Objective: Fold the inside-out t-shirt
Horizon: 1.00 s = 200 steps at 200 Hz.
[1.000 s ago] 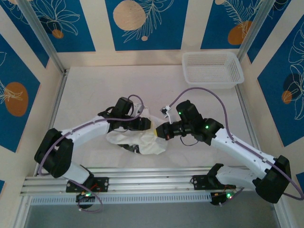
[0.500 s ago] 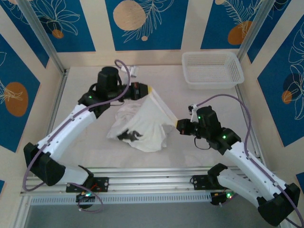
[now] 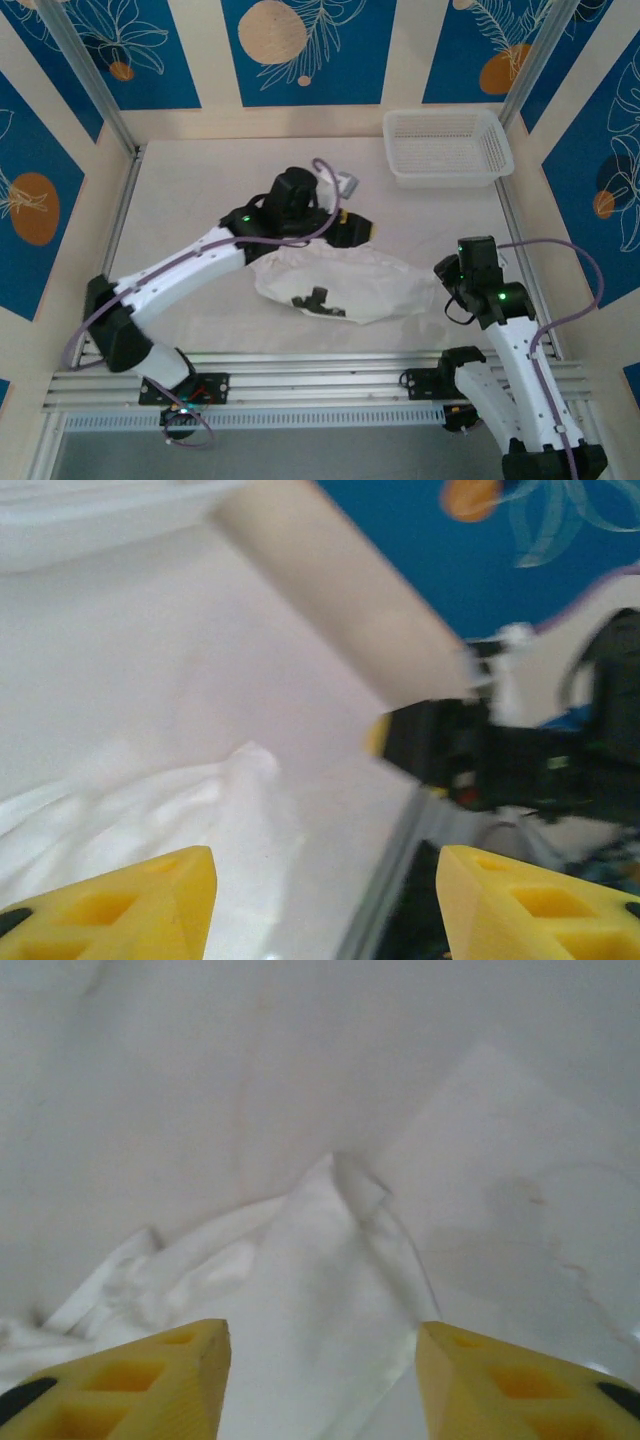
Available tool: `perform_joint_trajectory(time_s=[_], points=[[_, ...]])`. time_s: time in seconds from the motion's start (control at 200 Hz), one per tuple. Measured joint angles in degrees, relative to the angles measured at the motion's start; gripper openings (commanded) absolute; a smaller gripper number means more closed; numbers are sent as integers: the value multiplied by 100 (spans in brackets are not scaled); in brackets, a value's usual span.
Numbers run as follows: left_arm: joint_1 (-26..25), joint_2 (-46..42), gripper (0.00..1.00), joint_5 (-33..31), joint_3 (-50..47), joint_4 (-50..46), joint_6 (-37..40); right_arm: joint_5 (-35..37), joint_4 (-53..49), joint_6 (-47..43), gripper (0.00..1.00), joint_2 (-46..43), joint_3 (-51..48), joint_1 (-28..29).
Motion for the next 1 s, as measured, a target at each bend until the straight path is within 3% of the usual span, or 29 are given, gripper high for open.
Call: perform_joint_trajectory(time_s=[0.07, 0.145, 0.24, 0.335, 0.4, 0.49, 0.685, 0.78, 0.84, 0.89, 0.935, 1.0], points=[[262, -640, 58, -588, -490, -286, 37, -162, 46, -94, 53, -238, 2, -57], [780, -1152, 58, -975, -955, -507, -107, -940, 756, -398, 53, -542, -68, -4], [1655, -1399, 59, -1047, -1733, -555, -422, -1963, 2055, -767, 54, -328, -225, 599], [2203, -1113, 61, -925, -2406, -623, -599, -2079, 2490, -1307, 56, 890, 177, 1954], [2267, -713, 62, -796, -2575, -776, -610, -2024, 2621, -1718, 58, 1943, 702, 2861], [2269, -188, 64, -612, -2597, -807, -699, -1934, 2763, -2144, 60, 3171, 1338, 3635], [2308, 404, 64, -505, -2778, -315, -1051, -1550, 2813, -2437, 64, 5187, 2258, 3963], [2319, 723, 47, -487, -2850, -15, -1167, -1633, 2789, -2542, 64, 6013, 2667, 3965], [2343, 852, 24, -435, -2955, 195, -1255, -1781, 2811, -2612, 51, 6428, 2920, 3991], [2369, 907, 0, -372, -3056, 337, -1355, -1878, 2811, -2710, 18, 6721, 3130, 4030], [2415, 903, 0, -284, -3117, 396, -1451, -1910, 2771, -2730, 0, 6926, 3324, 4050], [2505, 820, 0, -155, -3130, 424, -1484, -1873, 2717, -2778, 0, 7018, 3488, 4079]])
